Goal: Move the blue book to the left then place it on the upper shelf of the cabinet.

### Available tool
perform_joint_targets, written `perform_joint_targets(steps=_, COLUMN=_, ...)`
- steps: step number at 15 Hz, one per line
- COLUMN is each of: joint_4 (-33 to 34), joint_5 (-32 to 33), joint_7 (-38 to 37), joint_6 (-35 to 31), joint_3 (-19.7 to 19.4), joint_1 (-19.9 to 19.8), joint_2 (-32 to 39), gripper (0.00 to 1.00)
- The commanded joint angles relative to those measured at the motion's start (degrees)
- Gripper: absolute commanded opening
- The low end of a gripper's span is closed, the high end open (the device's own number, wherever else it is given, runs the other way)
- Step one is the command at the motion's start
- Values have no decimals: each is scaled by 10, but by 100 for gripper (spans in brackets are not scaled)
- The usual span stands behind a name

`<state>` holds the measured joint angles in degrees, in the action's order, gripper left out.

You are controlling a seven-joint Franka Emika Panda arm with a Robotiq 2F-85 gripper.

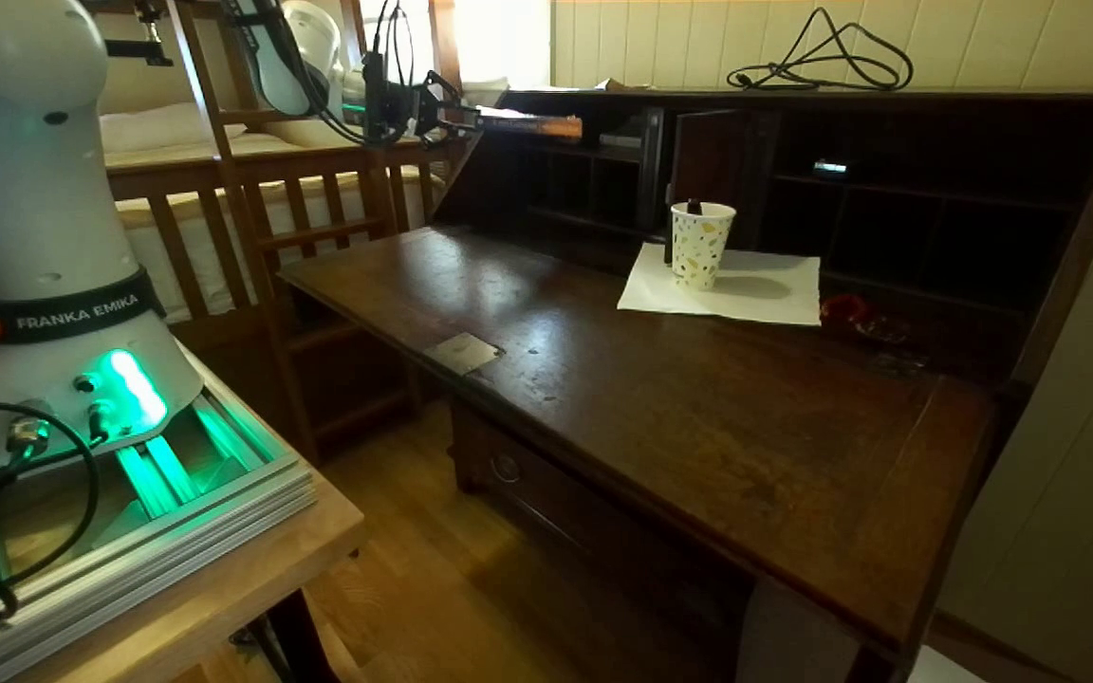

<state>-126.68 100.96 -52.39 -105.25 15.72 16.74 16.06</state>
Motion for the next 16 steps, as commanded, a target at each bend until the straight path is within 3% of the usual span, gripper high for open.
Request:
perform_joint_targets(steps=1, joint_4=-18, joint_5=69, joint_7=-18, joint_6=-78, joint_3=-3, joint_1=-24, joint_2=-29, gripper=7)
perform_joint_targets(steps=9, joint_4=-22, joint_5=116, joint_7=36, joint_6=-149, joint_3=-17, joint_1=-51, joint_2=-45, gripper=7)
perform_joint_targets(steps=10, joint_4=-6, joint_5=99, joint_7=25, joint_6=-136, joint_3=-12, joint_1=-45, joint_2=-19, gripper=28)
perform_joint_targets(steps=11, joint_4=-6, joint_5=99, joint_7=28, joint_6=-138, joint_3=-13, joint_1=-47, joint_2=-21, gripper=28)
perform_joint_targets(steps=12, joint_4=-6, joint_5=99, joint_7=30, joint_6=-138, joint_3=-14, joint_1=-49, joint_2=-22, gripper=7)
perform_joint_targets(steps=16, joint_4=9, joint_5=162, joint_7=22, joint_6=-166, joint_3=-19, joint_1=-53, joint_2=-2, gripper=7)
